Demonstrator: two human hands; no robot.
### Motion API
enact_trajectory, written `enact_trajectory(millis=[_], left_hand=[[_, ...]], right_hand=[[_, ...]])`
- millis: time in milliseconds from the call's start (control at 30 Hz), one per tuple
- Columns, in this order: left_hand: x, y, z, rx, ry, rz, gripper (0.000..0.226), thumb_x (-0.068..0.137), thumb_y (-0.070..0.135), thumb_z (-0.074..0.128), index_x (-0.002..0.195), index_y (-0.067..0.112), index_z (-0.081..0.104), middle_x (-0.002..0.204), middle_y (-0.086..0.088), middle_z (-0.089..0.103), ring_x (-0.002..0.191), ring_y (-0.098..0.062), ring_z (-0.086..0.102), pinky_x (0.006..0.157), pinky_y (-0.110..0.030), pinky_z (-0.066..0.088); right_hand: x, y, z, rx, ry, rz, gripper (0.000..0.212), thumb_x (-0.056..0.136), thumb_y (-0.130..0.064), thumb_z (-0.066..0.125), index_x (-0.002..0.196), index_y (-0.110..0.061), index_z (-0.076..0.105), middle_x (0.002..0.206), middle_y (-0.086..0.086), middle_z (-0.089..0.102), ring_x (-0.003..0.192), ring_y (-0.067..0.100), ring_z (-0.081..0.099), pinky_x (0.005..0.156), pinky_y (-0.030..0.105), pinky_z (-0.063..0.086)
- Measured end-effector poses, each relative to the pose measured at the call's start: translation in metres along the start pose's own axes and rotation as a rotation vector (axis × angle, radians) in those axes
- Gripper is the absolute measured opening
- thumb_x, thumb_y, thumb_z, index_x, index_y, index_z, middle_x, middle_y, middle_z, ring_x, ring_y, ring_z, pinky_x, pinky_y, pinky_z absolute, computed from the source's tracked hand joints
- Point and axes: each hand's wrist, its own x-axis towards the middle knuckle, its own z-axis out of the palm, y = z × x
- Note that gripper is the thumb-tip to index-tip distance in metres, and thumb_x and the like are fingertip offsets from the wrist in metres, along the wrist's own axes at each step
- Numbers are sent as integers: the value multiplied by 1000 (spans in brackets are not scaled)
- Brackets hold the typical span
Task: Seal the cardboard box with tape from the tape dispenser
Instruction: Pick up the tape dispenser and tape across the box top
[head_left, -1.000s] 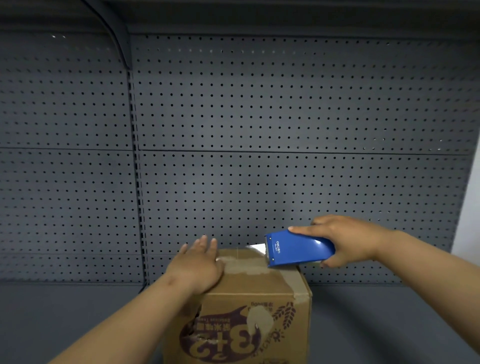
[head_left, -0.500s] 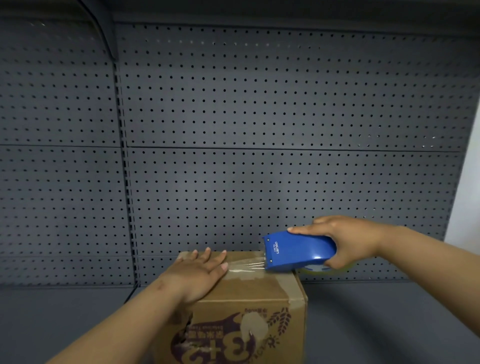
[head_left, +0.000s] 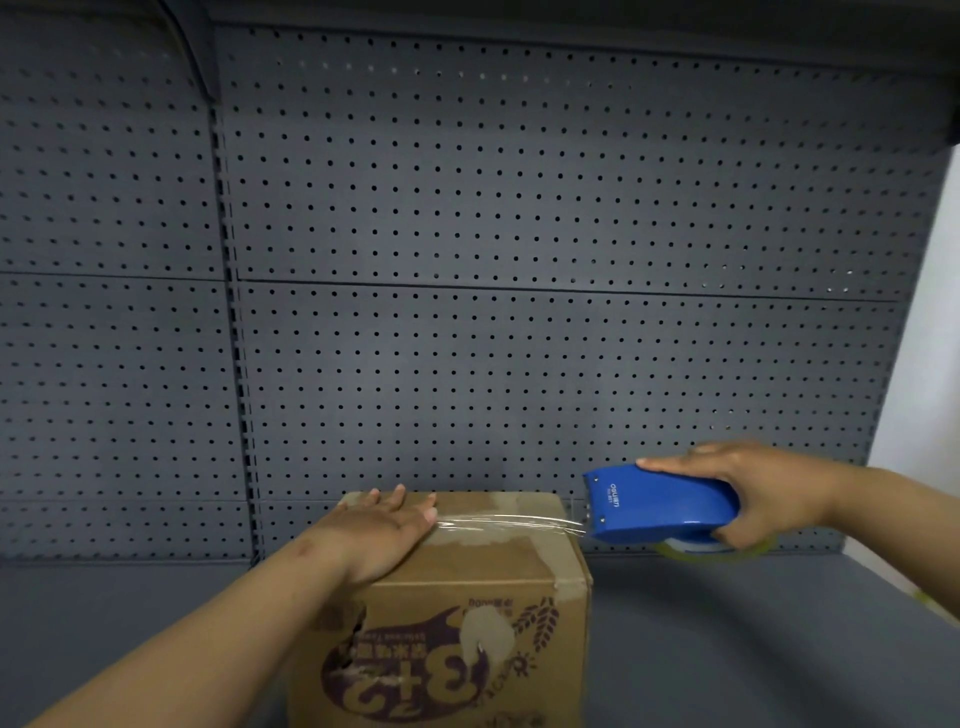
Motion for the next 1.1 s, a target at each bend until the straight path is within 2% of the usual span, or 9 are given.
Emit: enact_trajectory(millis=[200, 367, 467, 633, 700, 767, 867, 967, 1100], left_hand=[[-1, 1, 1, 7, 4, -2, 54, 92, 55, 3, 144, 42, 3, 157, 3, -4, 144, -21, -5, 116, -43, -1], [-3, 3, -1, 79, 7, -14, 53, 93, 53, 3, 145, 40, 2, 157, 3, -5, 144, -20, -3, 116, -45, -1], [-6, 8, -2, 166, 3, -51, 56, 92, 54, 2, 146, 36, 0, 158, 2, -5, 144, -19, -2, 116, -46, -5], [1, 28, -2, 155, 36, -168, 77, 85, 64, -3, 148, 19, 3, 158, -3, -4, 144, -18, -4, 116, -43, -8], [4, 41, 0, 107, 60, -241, 86, 83, 68, -1, 147, 12, 4, 157, -6, -3, 144, -19, -3, 116, -40, -6], [5, 49, 2, 77, 91, -277, 87, 84, 68, 6, 146, 7, 2, 157, -9, -5, 144, -22, -3, 116, -38, -3], [5, 54, 5, 45, 143, -112, 66, 95, 51, 19, 147, 16, 1, 157, -10, -7, 144, -25, -1, 116, -39, 3], [5, 58, 6, -1, 142, 110, 48, 100, 27, 24, 146, 32, 11, 157, -2, -2, 144, -25, 3, 116, -40, 7], [2, 61, 11, 49, 42, 126, 48, 95, 51, 12, 142, 48, 6, 157, 1, -3, 144, -27, -3, 116, -43, 0]], right_hand=[[-17, 15, 4, 25, -21, 17, 85, 69, -38, 61, 118, -75, 3, 97, -18, 45, 90, 1, 45, 76, 14, 40], [-28, 15, 10, -1, -23, 80, 82, 71, -39, 66, 126, -66, 11, 94, -28, 40, 87, -9, 43, 73, 7, 34], [-24, 10, 12, -30, -40, 94, 83, 70, -41, 64, 126, -69, 10, 93, -25, 41, 86, -5, 44, 78, 16, 42], [-14, -7, 7, -32, -157, 104, 92, 62, -27, 61, 120, -73, 6, 95, -19, 41, 92, 7, 47, 82, 30, 48], [-7, -17, 5, -61, -193, 113, 96, 57, -23, 62, 124, -70, 11, 96, -16, 44, 90, 10, 48, 78, 34, 51], [-1, -28, -2, -76, -221, 134, 94, 58, -20, 62, 131, -61, 19, 97, -11, 45, 87, 11, 48, 68, 28, 49], [6, -43, -16, -109, -273, 150, 87, 61, -19, 61, 133, -53, 26, 102, -4, 47, 85, 14, 47, 55, 22, 36], [13, -55, -24, -153, -295, 173, 79, 64, -27, 62, 132, -52, 29, 101, -6, 46, 88, 14, 47, 64, 25, 42], [28, -68, -27, -192, -344, 180, 75, 64, -33, 62, 131, -52, 33, 109, -8, 52, 92, 15, 50, 73, 32, 50]])
